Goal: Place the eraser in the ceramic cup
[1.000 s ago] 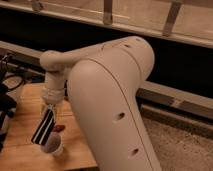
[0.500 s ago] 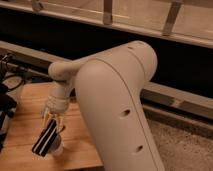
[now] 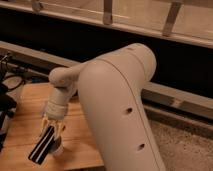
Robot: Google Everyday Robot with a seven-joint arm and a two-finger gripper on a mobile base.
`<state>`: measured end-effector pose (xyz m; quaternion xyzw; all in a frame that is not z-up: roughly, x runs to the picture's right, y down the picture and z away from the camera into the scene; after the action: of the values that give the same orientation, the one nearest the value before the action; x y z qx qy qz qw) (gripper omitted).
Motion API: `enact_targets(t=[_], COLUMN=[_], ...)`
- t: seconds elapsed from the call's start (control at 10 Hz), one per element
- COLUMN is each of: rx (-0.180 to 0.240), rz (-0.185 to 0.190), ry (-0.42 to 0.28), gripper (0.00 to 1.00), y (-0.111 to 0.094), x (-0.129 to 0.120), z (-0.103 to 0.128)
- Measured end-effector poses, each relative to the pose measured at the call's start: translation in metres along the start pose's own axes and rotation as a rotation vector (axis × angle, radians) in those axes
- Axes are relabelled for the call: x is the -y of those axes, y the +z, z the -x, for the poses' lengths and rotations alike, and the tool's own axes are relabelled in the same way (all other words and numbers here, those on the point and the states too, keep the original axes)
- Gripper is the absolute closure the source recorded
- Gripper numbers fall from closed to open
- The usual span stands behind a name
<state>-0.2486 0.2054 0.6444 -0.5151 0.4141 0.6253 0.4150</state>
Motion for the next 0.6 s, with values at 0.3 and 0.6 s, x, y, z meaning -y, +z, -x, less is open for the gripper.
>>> enact_targets(t=[0.3,0.6], rx=[0.049,0.106], rz=[-0.019,-0.008], ry=[0.034,0.044], gripper=[0.2,0.28], y=[-0.005,-0.023], x=[0.004,0.006], z=[0.002,0.005])
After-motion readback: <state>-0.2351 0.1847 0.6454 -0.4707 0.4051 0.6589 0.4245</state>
